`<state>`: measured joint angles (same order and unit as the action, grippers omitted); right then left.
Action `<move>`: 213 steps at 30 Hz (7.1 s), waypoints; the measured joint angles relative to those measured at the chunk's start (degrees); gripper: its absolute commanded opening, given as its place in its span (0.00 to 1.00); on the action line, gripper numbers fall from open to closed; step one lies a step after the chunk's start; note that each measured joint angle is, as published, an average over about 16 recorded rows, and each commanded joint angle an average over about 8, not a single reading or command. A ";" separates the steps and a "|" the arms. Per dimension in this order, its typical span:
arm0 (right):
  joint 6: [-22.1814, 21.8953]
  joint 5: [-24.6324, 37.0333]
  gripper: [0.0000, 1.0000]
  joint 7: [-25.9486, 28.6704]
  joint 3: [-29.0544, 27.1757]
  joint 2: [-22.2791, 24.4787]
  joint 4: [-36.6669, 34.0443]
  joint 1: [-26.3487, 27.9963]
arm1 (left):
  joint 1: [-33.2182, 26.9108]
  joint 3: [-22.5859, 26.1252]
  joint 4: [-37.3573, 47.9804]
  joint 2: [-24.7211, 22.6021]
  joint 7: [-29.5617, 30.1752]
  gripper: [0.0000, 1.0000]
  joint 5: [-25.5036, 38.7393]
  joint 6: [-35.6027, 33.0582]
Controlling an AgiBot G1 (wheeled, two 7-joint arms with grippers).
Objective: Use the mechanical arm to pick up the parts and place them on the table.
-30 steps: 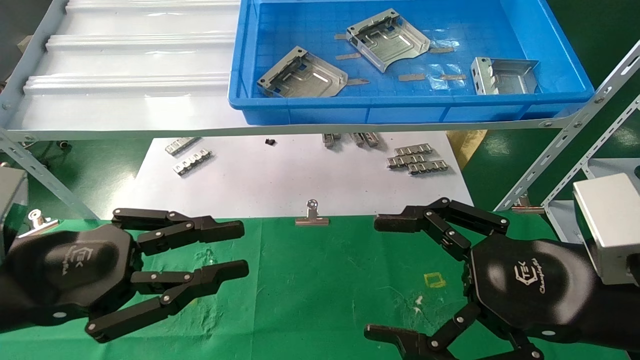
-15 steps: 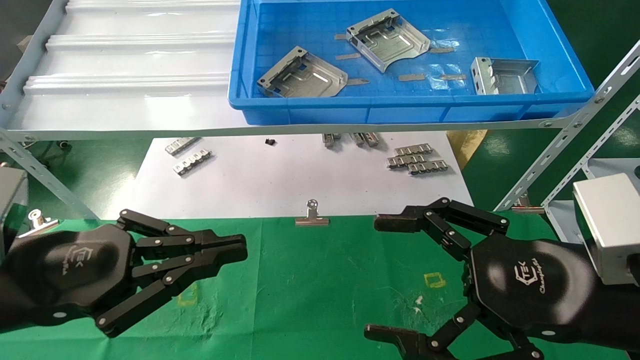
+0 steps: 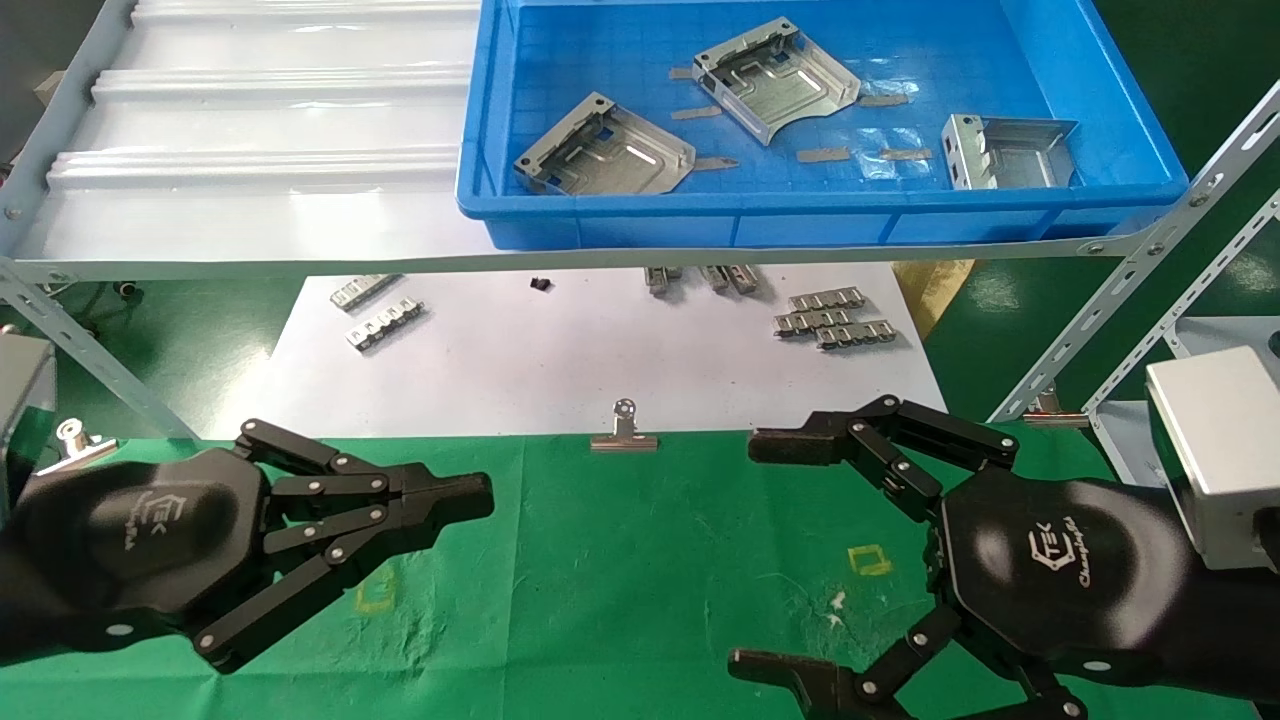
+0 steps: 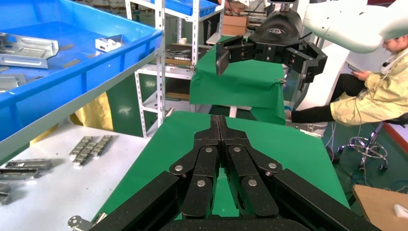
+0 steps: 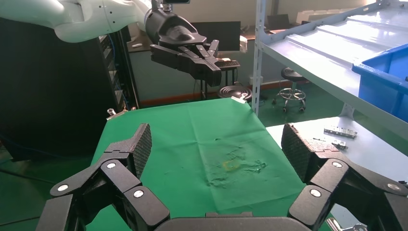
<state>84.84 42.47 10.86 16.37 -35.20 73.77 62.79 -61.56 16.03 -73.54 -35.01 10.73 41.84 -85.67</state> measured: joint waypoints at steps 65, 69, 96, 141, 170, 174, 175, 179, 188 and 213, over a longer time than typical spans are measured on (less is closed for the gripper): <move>-37.90 46.36 0.00 19.04 24.43 -42.35 -63.96 51.73 | -0.08 0.27 0.05 0.10 -0.15 1.00 -0.18 0.09; -38.22 46.21 0.00 19.06 25.00 -42.32 -63.57 51.56 | -0.08 0.29 0.05 0.10 -0.15 1.00 -0.19 0.09; -36.32 43.90 0.00 13.10 26.96 -41.59 -63.69 52.37 | -0.11 0.39 0.05 0.15 -0.21 1.00 -0.26 0.14; 4.42 34.70 0.00 -4.95 25.83 -15.73 -31.37 55.88 | -0.14 0.56 0.05 0.22 -0.29 1.00 -0.37 0.21; 3.89 35.29 0.00 -5.36 37.85 -2.20 -10.30 38.59 | -0.17 0.66 0.05 0.26 -0.34 1.00 -0.45 0.26; 3.29 38.55 0.00 -7.97 39.93 -4.42 -14.24 37.70 | -0.17 0.68 0.05 0.26 -0.35 1.00 -0.45 0.26; 3.07 39.30 0.00 -8.63 40.38 -5.01 -15.26 37.50 | -0.17 0.68 0.05 0.27 -0.35 1.00 -0.46 0.27; 2.04 41.71 0.00 -11.12 41.79 -7.25 -19.06 36.80 | -0.17 0.70 0.05 0.27 -0.36 1.00 -0.47 0.27; -0.56 44.55 0.00 -15.31 43.30 -10.82 -25.30 35.44 | -0.18 0.73 0.05 0.28 -0.37 1.00 -0.49 0.28; -5.22 46.61 1.00 -20.79 44.05 -13.88 -33.45 33.60 | -0.20 0.81 0.05 0.32 -0.41 1.00 -0.55 0.32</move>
<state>79.61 89.08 -9.92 60.43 -49.08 40.33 96.39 -61.75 16.84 -73.49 -34.69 10.32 41.29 -85.35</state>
